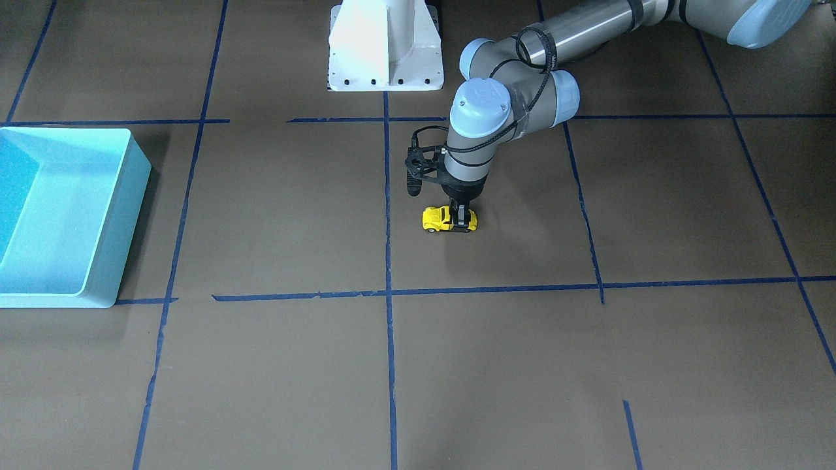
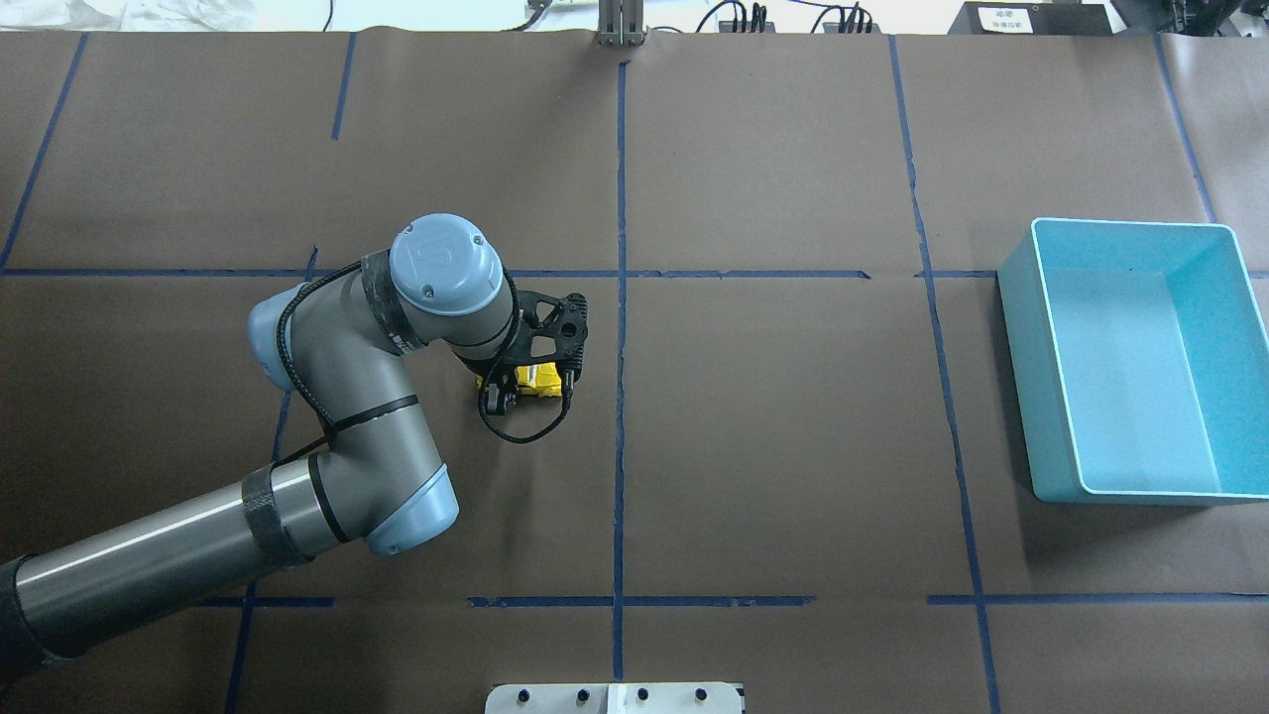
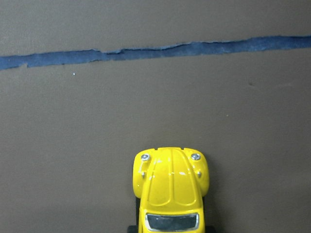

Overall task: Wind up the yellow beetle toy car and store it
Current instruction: 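Drag the yellow car backward, away from the blue bin, with the left gripper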

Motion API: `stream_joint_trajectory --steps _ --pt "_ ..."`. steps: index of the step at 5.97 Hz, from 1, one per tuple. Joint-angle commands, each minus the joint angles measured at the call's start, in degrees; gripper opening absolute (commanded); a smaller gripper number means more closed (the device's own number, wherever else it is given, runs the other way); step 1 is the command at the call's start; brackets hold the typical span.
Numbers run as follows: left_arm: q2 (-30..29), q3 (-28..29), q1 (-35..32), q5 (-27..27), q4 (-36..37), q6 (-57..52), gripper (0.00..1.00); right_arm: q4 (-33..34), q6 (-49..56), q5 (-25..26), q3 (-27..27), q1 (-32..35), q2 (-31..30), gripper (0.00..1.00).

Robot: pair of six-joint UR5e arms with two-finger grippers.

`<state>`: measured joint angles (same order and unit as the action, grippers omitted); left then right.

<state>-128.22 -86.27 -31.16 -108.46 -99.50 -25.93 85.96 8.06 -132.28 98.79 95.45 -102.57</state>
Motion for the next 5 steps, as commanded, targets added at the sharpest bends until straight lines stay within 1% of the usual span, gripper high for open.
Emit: stream_joint_trajectory --steps 1,2,3,4,5 --pt "0.7 -0.2 0.0 -0.1 0.0 -0.6 0.14 0.0 0.0 0.0 0.0 0.0 0.0 1.0" --pt "1.0 -0.4 0.0 0.0 0.0 -0.6 0.14 0.0 0.0 0.0 0.0 0.0 -0.1 1.0" --pt "1.0 -0.6 0.0 -0.1 0.0 -0.6 0.32 0.0 0.0 0.0 0.0 0.0 0.0 1.0" --pt "1.0 -0.7 0.0 -0.2 0.0 -0.5 0.99 0.0 0.0 0.0 0.0 0.0 -0.1 1.0" --pt "1.0 -0.7 0.0 -0.2 0.0 -0.5 1.0 0.0 0.0 0.0 0.0 0.0 0.0 1.0"
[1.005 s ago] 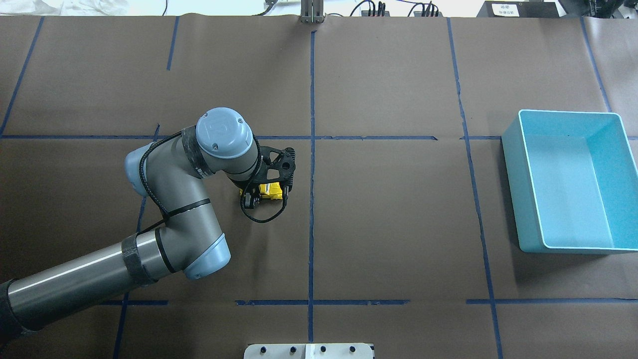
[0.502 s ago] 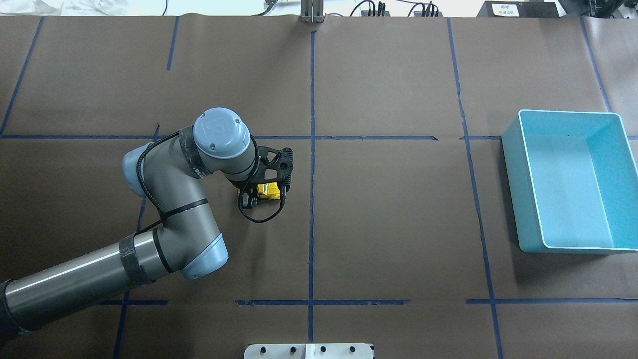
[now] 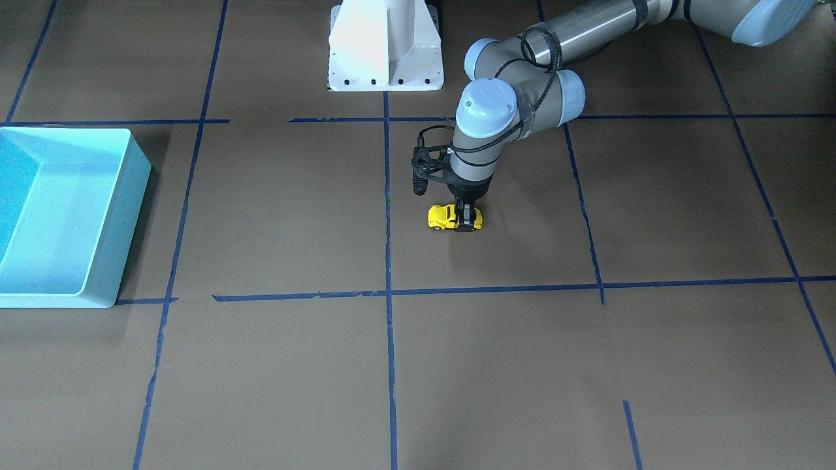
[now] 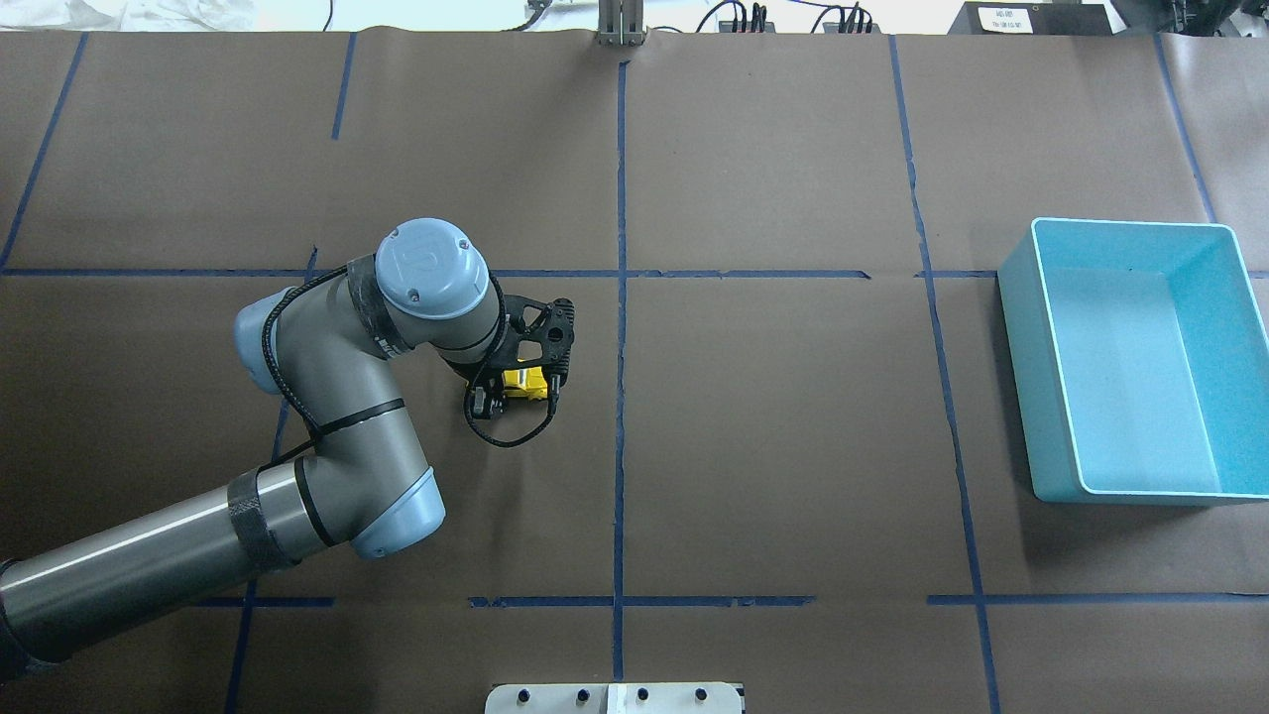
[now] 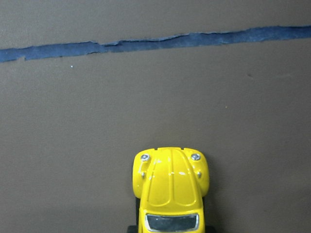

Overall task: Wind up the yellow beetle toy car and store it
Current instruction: 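Drag the yellow car backward, away from the blue bin, with the left gripper, then open the left gripper to release the car toward the blue bin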

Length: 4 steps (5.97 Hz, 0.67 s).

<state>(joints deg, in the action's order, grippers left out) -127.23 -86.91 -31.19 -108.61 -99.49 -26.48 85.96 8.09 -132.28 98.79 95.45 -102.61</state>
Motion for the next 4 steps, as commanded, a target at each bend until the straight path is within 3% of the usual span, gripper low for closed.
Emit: stream_joint_trajectory --steps 1,4 --pt "0.2 -0.8 -0.1 0.0 0.0 -0.1 1.0 0.0 0.0 0.0 0.0 0.0 0.0 1.0" --pt "0.8 -1.4 -0.9 0.0 0.0 -0.1 1.0 0.0 0.0 0.0 0.0 0.0 0.0 1.0"
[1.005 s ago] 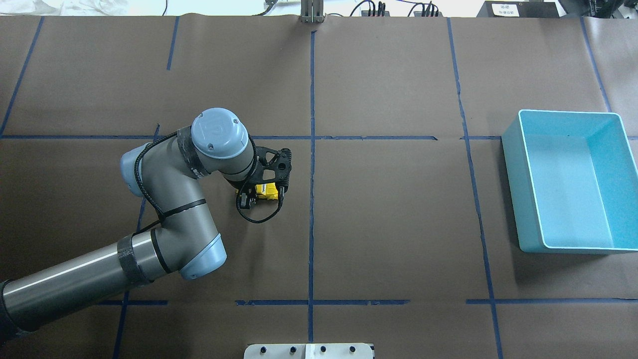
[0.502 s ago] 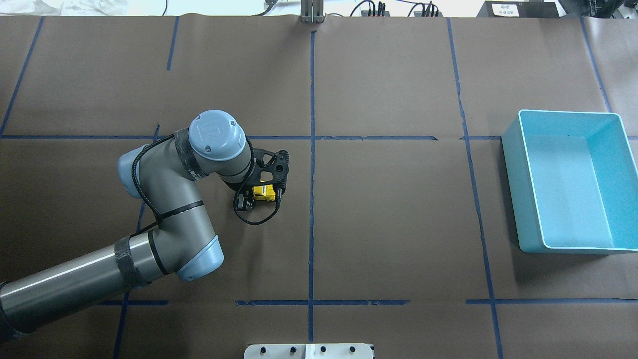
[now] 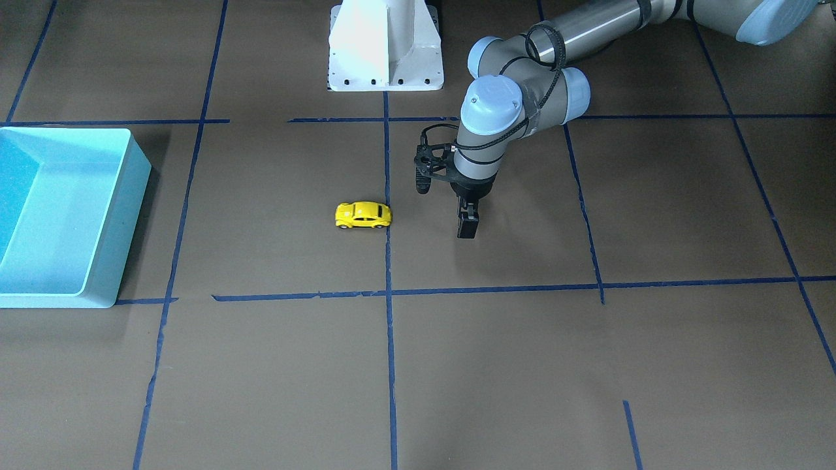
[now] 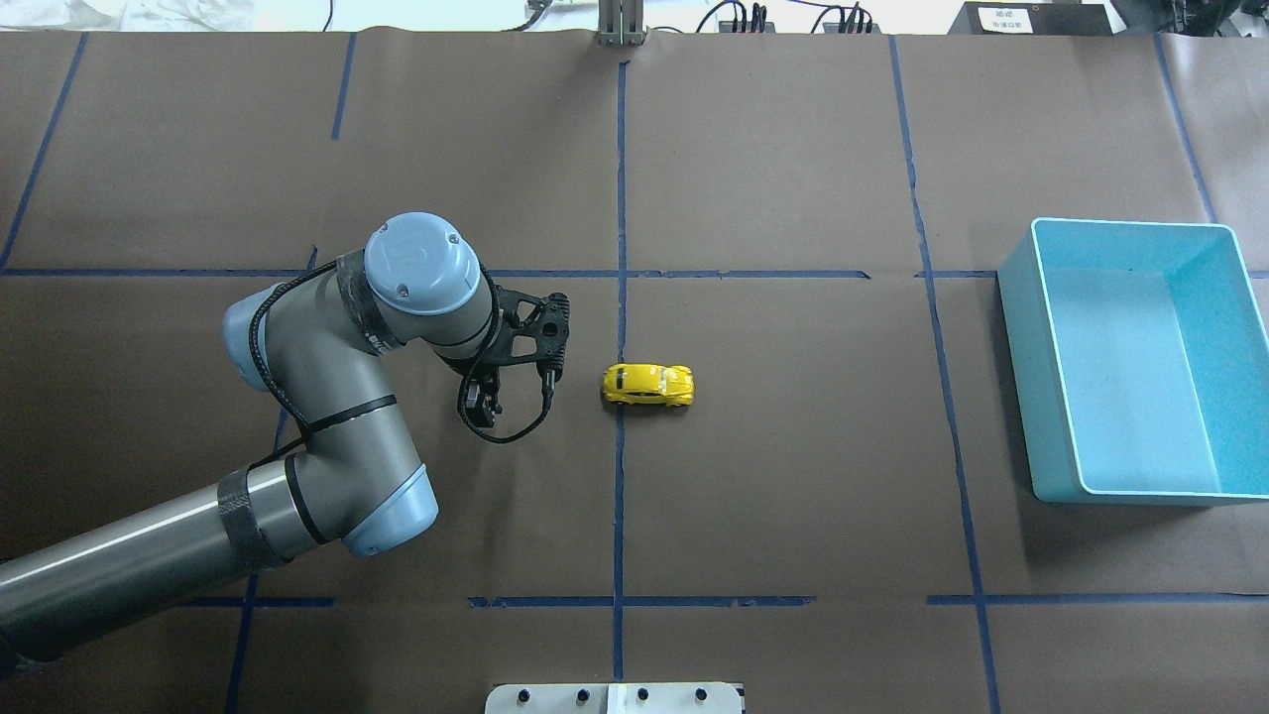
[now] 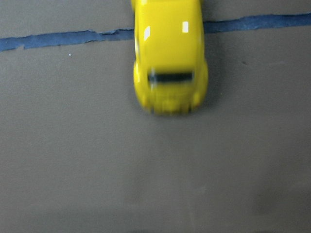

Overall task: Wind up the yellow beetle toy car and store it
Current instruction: 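Open the left gripper to release the car toward the blue bin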

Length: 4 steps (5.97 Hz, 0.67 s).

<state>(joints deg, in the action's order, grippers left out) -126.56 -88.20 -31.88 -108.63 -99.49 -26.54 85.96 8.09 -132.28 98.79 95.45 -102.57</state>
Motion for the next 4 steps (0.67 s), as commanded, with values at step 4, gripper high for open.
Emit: stream_joint_trajectory --steps 4 --pt "0.3 -0.6 -0.6 0.0 0.0 0.0 1.0 0.0 -0.1 -0.4 0.0 0.0 -0.1 1.0"
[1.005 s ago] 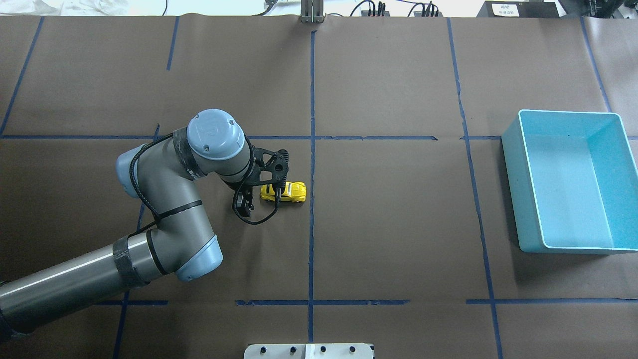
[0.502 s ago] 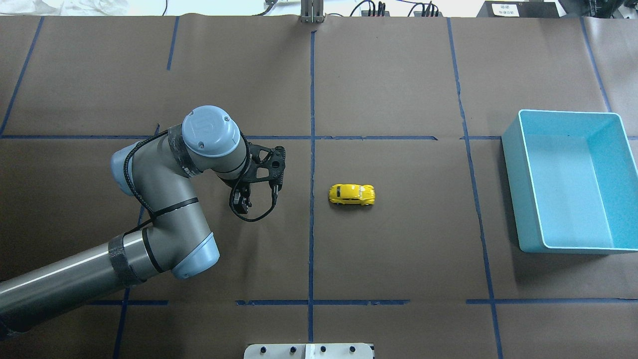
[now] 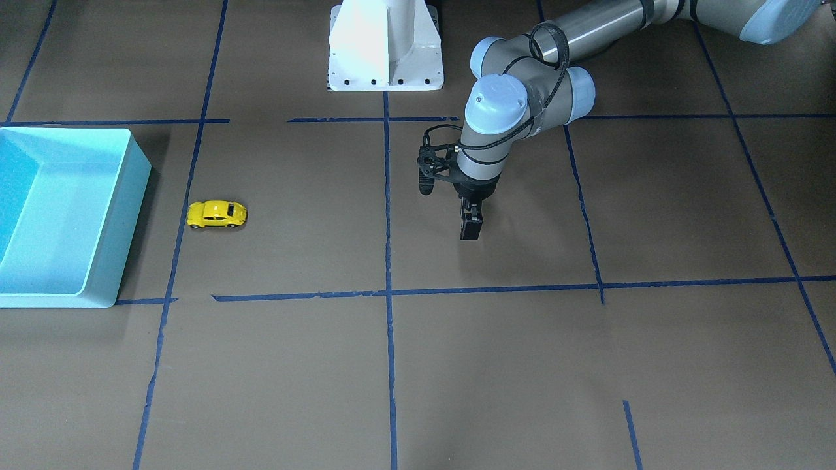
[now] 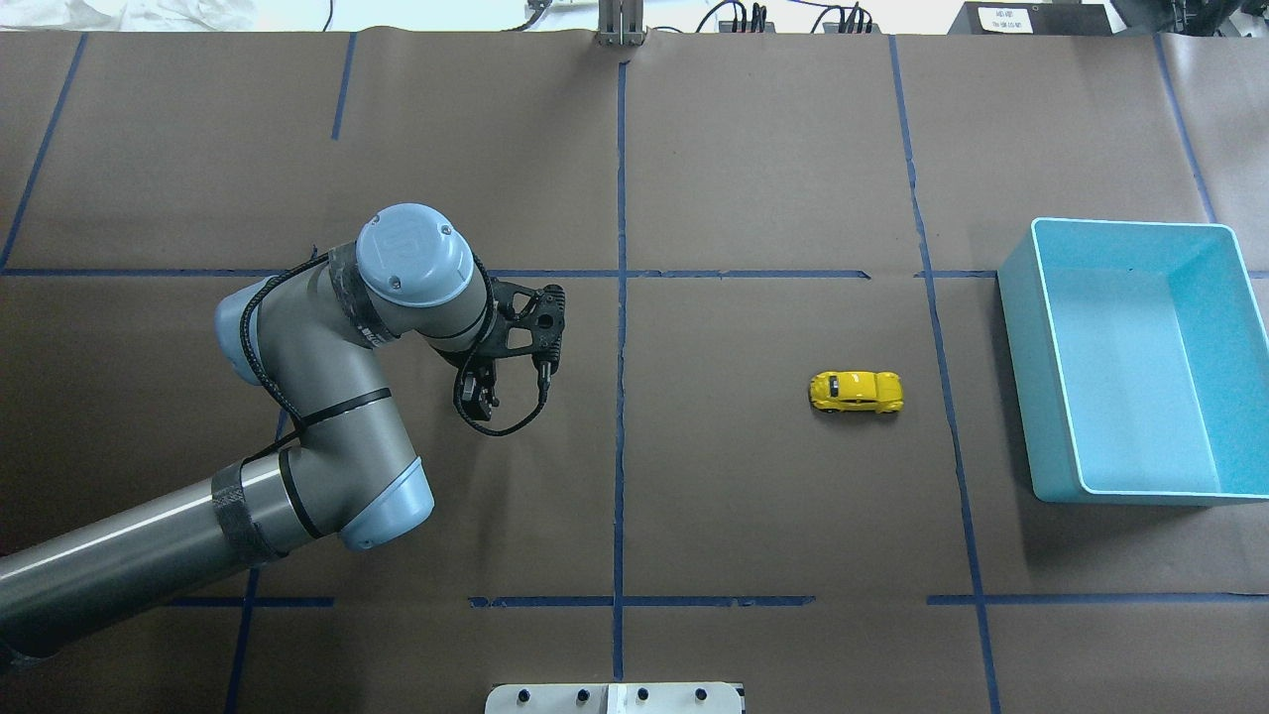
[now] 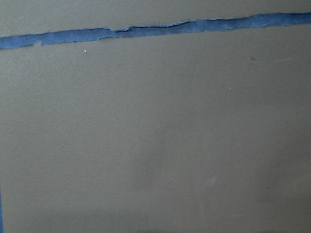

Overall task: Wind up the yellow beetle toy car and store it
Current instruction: 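Open the left gripper to release the car toward the blue bin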

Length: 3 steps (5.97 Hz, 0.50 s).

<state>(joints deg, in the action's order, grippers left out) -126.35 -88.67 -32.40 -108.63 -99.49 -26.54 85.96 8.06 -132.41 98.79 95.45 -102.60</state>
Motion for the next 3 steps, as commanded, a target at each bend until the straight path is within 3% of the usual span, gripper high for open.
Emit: stream_joint_trajectory --steps 1,2,3 --pt "0.2 -0.5 -0.1 0.0 0.1 0.0 1.0 0.1 -0.1 -0.5 0.0 0.0 0.0 1.0" --pt "0.2 -0.7 -0.3 0.0 0.1 0.0 1.0 0.1 -0.1 -0.5 0.0 0.0 0.4 1.0" --pt "0.2 -1.0 -0.5 -0.1 0.1 -0.1 1.0 2.3 -0.1 -1.5 4.4 1.7 -1.3 1.0"
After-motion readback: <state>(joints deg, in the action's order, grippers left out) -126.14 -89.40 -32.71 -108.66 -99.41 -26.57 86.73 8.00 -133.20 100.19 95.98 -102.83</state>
